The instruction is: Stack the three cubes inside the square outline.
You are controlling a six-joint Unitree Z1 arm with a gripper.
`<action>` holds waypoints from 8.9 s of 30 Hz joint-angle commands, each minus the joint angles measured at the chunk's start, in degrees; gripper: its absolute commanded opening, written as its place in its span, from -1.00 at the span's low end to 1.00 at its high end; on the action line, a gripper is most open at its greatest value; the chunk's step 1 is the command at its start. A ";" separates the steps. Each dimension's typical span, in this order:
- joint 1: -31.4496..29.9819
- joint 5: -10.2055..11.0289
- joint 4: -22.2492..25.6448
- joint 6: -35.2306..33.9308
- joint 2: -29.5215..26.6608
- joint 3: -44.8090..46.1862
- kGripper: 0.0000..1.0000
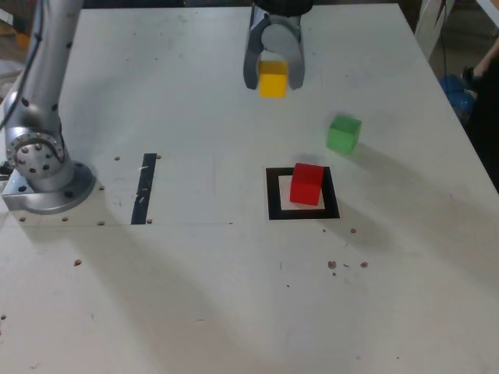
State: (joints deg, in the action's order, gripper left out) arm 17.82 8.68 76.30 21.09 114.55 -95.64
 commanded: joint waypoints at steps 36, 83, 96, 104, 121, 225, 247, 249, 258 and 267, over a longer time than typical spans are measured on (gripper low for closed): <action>-26.02 -0.49 -3.43 -21.17 2.61 2.40 -0.50; -25.03 -0.14 -4.31 -18.46 3.97 1.76 0.99; -21.64 8.89 0.40 -7.44 0.67 -3.42 0.99; -15.93 9.90 -3.04 2.27 6.36 -5.39 0.99; -12.90 8.03 -4.69 6.33 15.53 -11.80 0.59; -28.19 -0.31 8.39 -21.53 3.60 -8.64 -0.65; -27.53 -0.21 5.31 -20.84 3.89 -6.43 0.45; -27.49 0.00 5.31 -20.77 3.67 -6.33 0.65; -27.49 -0.01 5.72 -20.74 1.60 -6.60 0.99; -28.46 1.07 10.55 -20.45 -5.90 -6.27 0.99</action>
State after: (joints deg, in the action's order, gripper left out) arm -10.44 9.30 85.97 0.38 110.90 -102.36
